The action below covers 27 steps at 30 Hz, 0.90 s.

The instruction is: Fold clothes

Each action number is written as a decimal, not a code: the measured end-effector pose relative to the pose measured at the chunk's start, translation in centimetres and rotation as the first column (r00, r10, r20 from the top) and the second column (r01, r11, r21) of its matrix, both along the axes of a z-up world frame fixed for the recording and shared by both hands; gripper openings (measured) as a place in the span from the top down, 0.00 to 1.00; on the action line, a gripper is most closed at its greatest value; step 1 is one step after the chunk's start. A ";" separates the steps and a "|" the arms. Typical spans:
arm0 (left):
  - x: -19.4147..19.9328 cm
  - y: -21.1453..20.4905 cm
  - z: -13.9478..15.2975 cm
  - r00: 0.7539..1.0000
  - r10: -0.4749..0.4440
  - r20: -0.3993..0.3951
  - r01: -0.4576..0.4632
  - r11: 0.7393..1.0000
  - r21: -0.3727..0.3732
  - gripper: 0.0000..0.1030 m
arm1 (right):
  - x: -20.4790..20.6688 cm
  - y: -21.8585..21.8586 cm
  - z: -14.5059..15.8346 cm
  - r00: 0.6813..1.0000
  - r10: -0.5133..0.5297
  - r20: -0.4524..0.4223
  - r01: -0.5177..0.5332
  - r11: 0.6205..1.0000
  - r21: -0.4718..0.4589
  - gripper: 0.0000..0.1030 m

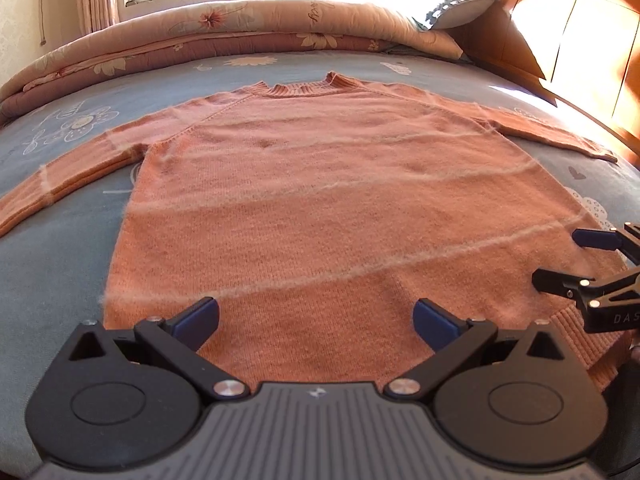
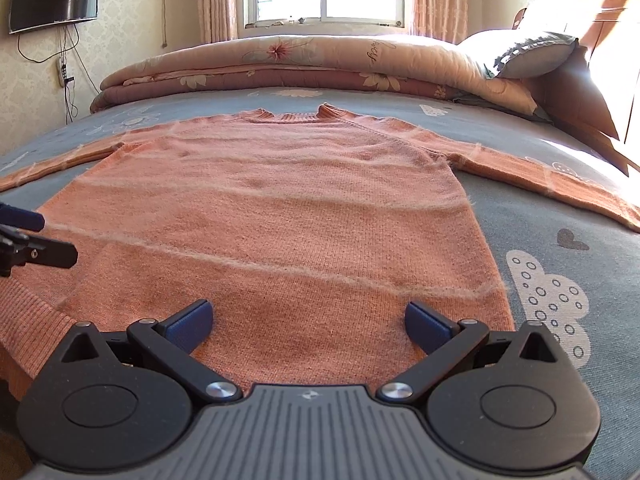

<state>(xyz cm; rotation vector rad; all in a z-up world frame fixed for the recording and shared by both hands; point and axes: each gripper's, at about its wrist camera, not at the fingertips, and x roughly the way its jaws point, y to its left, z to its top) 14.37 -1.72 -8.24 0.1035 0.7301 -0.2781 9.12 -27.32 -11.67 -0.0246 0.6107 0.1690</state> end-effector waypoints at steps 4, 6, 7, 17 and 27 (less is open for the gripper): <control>6.9 1.1 4.5 0.998 0.002 0.056 0.000 0.999 -0.035 0.01 | 0.1 -0.2 0.2 1.000 -0.001 -0.007 0.001 1.000 0.016 0.00; 11.0 1.9 5.6 0.998 0.030 0.046 -0.026 0.996 -0.087 0.01 | 0.1 -0.4 0.3 1.000 -0.002 -0.012 0.002 0.999 0.035 0.00; 13.2 2.4 5.8 0.998 0.047 0.030 -0.043 0.993 -0.114 0.01 | 0.2 -0.6 0.3 1.000 -0.002 -0.015 0.003 0.999 0.047 0.00; 23.8 7.3 -1.1 0.952 0.225 -0.209 -0.276 0.924 -0.263 0.01 | 0.3 -1.9 0.6 1.000 0.009 -0.028 -0.005 0.991 0.136 0.00; 22.5 9.1 -0.5 0.956 0.188 -0.225 -0.259 0.901 -0.347 0.01 | 0.2 -1.7 0.6 1.000 0.008 -0.026 -0.004 0.992 0.127 0.00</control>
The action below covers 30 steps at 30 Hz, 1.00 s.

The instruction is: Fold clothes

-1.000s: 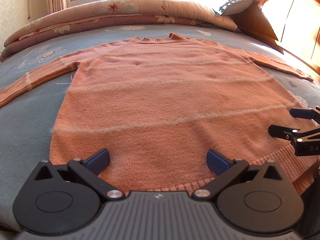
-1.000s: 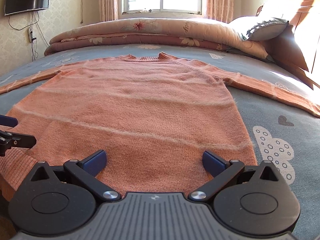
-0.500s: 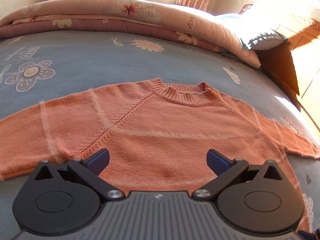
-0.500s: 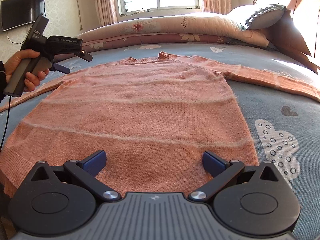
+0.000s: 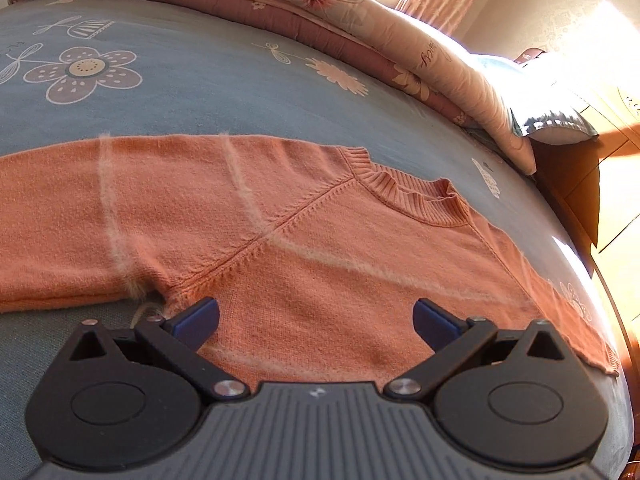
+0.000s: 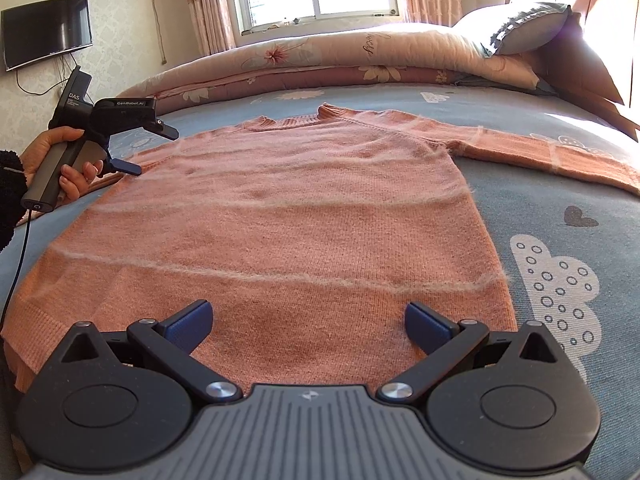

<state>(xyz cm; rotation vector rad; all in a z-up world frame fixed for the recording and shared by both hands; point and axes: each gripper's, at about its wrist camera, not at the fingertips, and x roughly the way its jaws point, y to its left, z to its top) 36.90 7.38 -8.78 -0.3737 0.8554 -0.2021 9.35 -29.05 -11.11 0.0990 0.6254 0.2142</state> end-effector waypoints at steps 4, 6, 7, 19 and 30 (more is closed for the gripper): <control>-0.7 0.7 -0.3 0.999 0.046 -0.005 -0.046 0.999 0.025 0.01 | 0.0 -0.1 0.0 1.000 -0.001 0.001 0.001 1.000 0.008 0.00; -1.4 0.5 0.2 0.997 0.074 -0.015 -0.074 0.997 0.011 0.01 | 0.0 -0.1 0.0 1.000 -0.003 0.002 0.003 1.000 0.013 0.00; -1.9 0.2 0.4 0.998 0.063 -0.017 -0.063 0.998 0.005 0.01 | 0.0 -0.1 0.0 1.000 -0.003 0.002 0.003 1.000 0.013 0.00; -8.1 -8.0 1.0 0.991 -0.116 0.069 0.093 0.957 0.274 0.01 | -0.3 -0.9 0.4 0.999 -0.023 0.027 0.021 0.996 0.090 0.00; -9.2 -8.8 -1.6 0.954 -0.284 0.097 0.241 0.918 0.316 0.01 | 6.3 -2.3 7.6 0.998 -0.033 0.057 0.025 0.988 0.150 0.00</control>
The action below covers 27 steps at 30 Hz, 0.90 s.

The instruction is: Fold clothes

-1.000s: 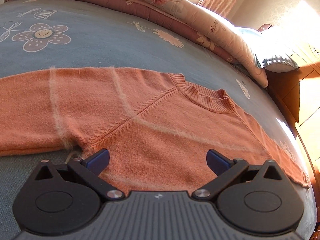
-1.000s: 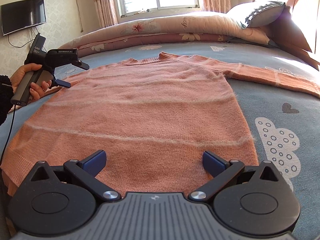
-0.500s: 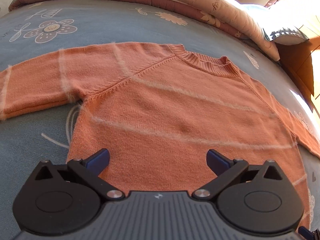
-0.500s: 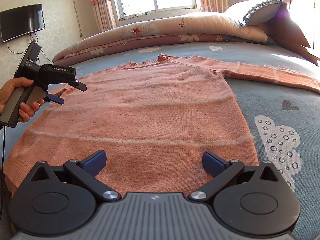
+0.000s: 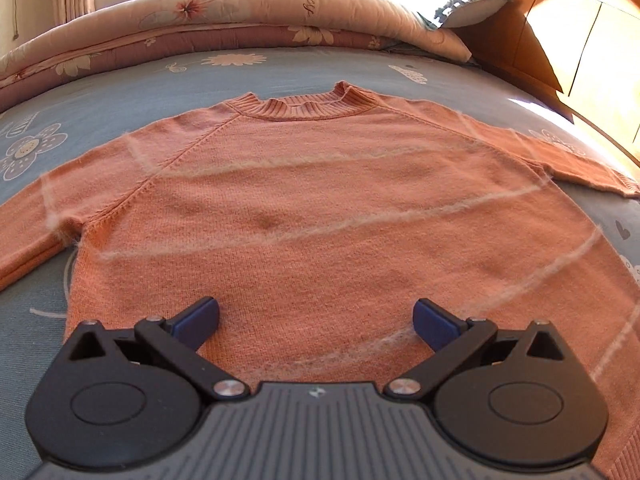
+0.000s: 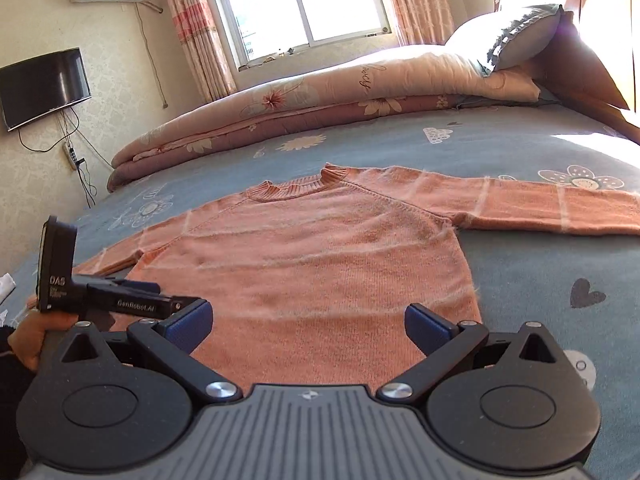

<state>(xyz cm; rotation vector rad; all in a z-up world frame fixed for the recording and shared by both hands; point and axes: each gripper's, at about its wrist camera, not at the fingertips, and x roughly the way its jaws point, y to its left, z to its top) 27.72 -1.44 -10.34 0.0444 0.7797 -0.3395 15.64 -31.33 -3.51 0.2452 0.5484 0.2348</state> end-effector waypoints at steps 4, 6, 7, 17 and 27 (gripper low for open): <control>-0.3 1.1 -0.1 1.000 -0.013 0.010 0.014 0.999 -0.050 0.01 | 8.8 -1.4 1.4 0.998 -0.042 -0.045 0.046 0.995 0.092 0.00; -0.3 1.2 -0.2 1.000 -0.019 0.017 0.020 0.999 -0.048 0.01 | 13.4 -2.2 0.4 0.991 -0.074 -0.113 0.091 0.984 0.153 0.00; -0.3 1.2 -0.2 1.000 -0.022 0.019 0.023 0.999 -0.048 0.01 | 15.6 -2.6 -0.4 0.984 -0.092 -0.155 0.120 0.976 0.183 0.00; -0.3 1.6 -0.1 1.000 -0.026 0.008 0.027 0.999 -0.045 0.01 | 17.8 -5.8 -6.1 0.941 -0.178 -0.287 0.265 0.917 0.298 0.00; -0.8 1.6 -0.2 0.999 -0.030 0.019 0.030 1.000 0.000 0.01 | 10.1 -5.8 -5.5 0.915 -0.171 -0.365 0.258 0.945 0.203 0.00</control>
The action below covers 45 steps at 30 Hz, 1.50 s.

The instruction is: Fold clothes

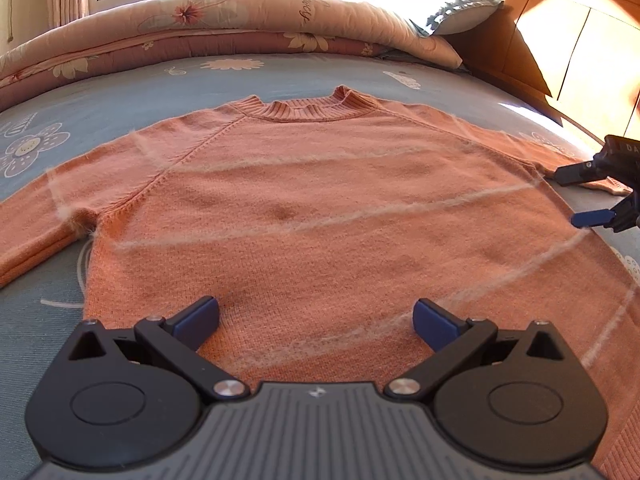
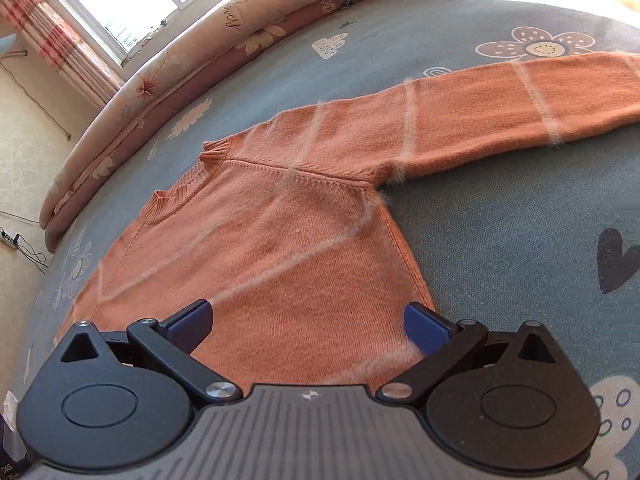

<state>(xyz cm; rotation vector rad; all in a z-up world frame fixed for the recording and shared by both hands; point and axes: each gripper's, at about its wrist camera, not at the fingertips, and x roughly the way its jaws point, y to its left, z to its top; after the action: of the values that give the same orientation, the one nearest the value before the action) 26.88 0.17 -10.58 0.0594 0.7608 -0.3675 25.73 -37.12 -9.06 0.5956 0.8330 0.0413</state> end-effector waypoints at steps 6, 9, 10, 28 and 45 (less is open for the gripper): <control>0.0 0.4 0.1 1.000 0.004 -0.010 -0.004 1.000 -0.015 0.01 | -6.4 0.2 -0.2 0.999 -0.026 -0.048 0.027 0.999 0.021 0.00; 0.0 0.5 0.1 1.000 0.007 -0.012 -0.007 1.000 -0.016 0.01 | -9.5 0.6 -0.1 0.998 -0.038 -0.048 0.038 0.999 0.018 0.00; 0.0 0.4 0.1 1.000 0.006 -0.011 -0.006 1.000 -0.013 0.01 | -10.5 0.7 0.0 0.998 -0.048 -0.049 0.049 0.999 0.022 0.00; -0.4 -0.1 -0.1 1.000 -0.012 0.009 0.011 0.999 0.045 0.01 | -14.1 4.8 -0.5 0.999 -0.045 -0.019 0.046 0.996 0.074 0.00; -0.7 0.4 0.0 1.000 -0.016 0.005 0.015 0.999 0.042 0.01 | -15.2 8.4 -0.4 0.999 0.018 -0.030 -0.016 0.998 0.061 0.00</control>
<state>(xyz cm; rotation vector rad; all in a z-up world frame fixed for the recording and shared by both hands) 26.22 0.56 -10.57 0.1055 0.7636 -0.3662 10.53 -28.73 -9.42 0.6479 0.8690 0.0739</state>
